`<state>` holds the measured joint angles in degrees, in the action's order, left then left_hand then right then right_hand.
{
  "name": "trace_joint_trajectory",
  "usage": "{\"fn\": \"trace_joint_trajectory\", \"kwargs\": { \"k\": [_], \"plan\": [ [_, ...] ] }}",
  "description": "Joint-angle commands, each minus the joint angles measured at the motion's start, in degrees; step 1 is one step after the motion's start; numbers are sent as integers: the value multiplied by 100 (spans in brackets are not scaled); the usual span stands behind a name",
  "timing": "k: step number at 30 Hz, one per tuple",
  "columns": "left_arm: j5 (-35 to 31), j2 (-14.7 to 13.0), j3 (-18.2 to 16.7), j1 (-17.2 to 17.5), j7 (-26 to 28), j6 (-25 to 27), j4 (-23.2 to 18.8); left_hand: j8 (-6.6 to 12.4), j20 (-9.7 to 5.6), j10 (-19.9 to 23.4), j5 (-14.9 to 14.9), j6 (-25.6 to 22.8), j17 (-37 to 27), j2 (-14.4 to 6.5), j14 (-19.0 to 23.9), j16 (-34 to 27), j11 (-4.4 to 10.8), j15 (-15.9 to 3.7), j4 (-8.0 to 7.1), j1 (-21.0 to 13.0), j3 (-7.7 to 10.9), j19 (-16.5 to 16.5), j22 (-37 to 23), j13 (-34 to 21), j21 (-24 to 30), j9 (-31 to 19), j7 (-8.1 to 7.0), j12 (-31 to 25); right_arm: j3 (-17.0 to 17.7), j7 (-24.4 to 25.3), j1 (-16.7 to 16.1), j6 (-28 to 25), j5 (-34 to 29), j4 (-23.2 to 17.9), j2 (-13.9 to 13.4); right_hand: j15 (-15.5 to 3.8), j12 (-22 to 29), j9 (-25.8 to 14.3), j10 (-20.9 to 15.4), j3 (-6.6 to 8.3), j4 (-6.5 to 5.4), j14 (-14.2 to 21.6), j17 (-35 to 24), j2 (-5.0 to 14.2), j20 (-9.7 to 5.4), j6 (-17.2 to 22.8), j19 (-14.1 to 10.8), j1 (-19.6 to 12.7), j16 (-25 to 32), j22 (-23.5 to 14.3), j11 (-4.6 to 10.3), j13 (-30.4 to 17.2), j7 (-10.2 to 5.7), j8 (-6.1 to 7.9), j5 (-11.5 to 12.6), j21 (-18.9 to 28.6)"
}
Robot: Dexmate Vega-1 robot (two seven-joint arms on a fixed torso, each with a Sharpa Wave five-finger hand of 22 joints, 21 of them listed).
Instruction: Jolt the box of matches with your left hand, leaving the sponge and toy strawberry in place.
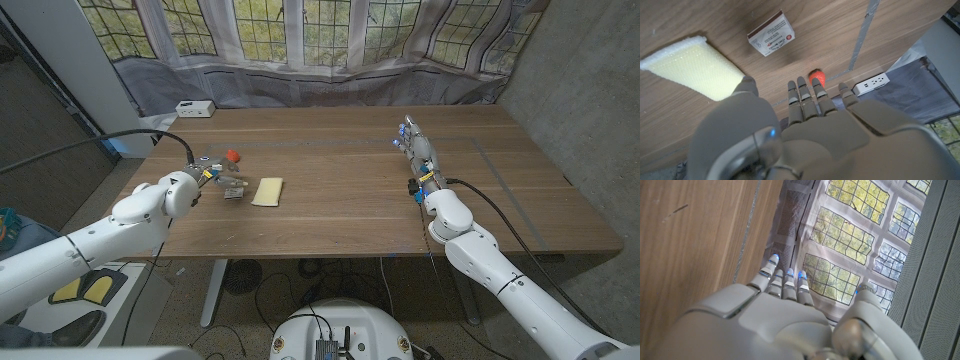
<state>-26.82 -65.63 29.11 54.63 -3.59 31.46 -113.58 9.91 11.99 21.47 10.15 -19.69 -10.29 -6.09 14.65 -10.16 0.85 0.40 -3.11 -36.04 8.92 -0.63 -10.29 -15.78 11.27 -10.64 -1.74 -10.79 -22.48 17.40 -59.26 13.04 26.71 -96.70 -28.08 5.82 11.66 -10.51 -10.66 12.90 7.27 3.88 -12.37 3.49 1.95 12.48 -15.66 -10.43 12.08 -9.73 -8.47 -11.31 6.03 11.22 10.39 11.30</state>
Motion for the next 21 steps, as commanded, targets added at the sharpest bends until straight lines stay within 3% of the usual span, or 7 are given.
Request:
{"fn": "trace_joint_trajectory", "kwargs": {
  "k": [1,5,13,17,21],
  "plan": [
    [940,76,-792,713,984,-457,39,18,-36,-447,16,339,-17,18,-553,50,-177,210,-53,197,-42,116,-31,42,74,-6,35,20,8,32,-72,175,-87,-55,18,37,1,-19,-67,32,9,28,-20,57,13,64,-68,-30,-2,-23,9,-9,-15,-5,16,-3],
    [1169,75,-951,873,1261,-663,33,-33,-51,-600,18,667,-23,34,-632,9,-196,253,-77,295,-76,138,-36,62,78,-3,16,6,22,14,-97,223,-95,-70,8,39,-1,-19,-64,32,6,30,-21,60,13,65,-68,-27,0,-23,17,-9,-17,-6,15,-3],
    [1640,213,-1324,1187,1860,-1367,88,-22,-262,-786,23,1000,-27,111,-672,-32,-220,251,-138,507,-178,314,-39,105,131,7,211,-16,72,39,-190,287,-87,-157,3,26,3,-19,-74,30,5,37,-22,59,-18,63,-88,-25,3,-23,16,-9,-11,-6,14,4],
    [1835,337,-1424,1227,2016,-1744,176,67,-418,-787,45,930,-26,136,-626,-71,-298,312,-174,646,-238,686,-49,145,256,13,306,-75,95,47,-245,411,-154,-176,-6,-4,12,-19,-100,35,9,78,-20,60,-74,65,-150,-33,17,-21,31,-8,-10,-6,14,25],
    [2012,477,-1486,1222,2097,-2075,249,114,-473,-649,53,816,-26,133,-540,-101,-337,317,-187,701,-256,763,-54,165,273,15,350,-145,101,92,-270,483,-259,-210,1,-16,16,-18,-114,37,6,109,-21,63,-102,60,-197,-30,28,-20,48,-8,-5,-8,14,39]
  ]
}}
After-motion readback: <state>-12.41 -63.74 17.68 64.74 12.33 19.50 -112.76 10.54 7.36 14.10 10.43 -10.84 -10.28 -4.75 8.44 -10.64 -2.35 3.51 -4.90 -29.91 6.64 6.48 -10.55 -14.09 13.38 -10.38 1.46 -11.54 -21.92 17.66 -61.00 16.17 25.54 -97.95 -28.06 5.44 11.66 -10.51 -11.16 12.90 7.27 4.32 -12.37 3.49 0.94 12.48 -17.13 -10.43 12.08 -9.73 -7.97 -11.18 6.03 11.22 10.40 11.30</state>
